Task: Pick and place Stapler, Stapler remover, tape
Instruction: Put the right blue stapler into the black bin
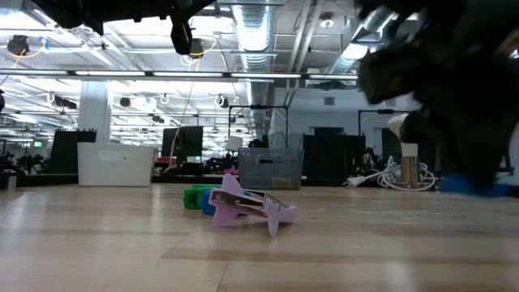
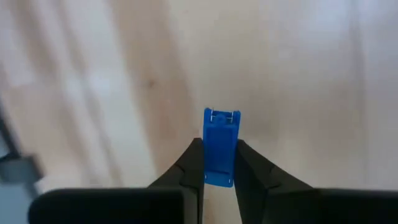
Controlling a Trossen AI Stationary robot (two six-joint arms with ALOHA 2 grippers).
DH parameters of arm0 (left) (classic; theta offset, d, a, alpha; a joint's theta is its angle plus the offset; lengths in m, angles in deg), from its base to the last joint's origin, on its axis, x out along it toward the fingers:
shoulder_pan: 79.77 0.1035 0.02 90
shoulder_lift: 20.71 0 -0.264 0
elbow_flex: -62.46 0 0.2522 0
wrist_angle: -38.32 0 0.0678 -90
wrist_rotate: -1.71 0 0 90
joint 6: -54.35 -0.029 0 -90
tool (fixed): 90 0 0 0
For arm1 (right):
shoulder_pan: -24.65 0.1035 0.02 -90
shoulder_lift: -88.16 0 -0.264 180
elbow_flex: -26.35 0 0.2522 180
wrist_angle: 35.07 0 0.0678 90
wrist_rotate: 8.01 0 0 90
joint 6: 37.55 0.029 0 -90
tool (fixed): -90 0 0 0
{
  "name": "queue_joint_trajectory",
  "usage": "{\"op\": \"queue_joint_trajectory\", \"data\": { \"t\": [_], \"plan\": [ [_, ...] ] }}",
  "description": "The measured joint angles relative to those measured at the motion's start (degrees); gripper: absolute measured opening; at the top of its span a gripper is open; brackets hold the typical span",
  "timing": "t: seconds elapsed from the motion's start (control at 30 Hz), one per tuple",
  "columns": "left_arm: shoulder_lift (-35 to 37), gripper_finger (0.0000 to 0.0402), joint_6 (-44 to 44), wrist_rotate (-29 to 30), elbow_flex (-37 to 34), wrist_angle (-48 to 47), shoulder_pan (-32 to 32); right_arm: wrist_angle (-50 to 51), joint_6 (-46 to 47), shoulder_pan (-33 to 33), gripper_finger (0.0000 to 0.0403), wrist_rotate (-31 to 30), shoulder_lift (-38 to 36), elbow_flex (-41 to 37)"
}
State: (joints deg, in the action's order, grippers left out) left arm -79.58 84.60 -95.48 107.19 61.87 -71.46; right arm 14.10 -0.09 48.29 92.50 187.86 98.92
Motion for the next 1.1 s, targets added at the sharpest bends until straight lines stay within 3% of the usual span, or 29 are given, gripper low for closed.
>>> {"op": "queue_joint_trajectory", "data": {
  "t": [0.63, 1.1],
  "plan": [
    [0.0, 0.0039, 0.0, 0.0, 0.0, 0.0, 0.0, 0.8, -3.1, -9.4, 0.0052, -3.3, -8.0, 0.1],
    [0.0, 0.0039, 0.0, 0.0, 0.0, 0.0, 0.0, 0.8, -9.2, -16.5, 0.0052, -3.4, -9.5, 2.0]
  ]
}}
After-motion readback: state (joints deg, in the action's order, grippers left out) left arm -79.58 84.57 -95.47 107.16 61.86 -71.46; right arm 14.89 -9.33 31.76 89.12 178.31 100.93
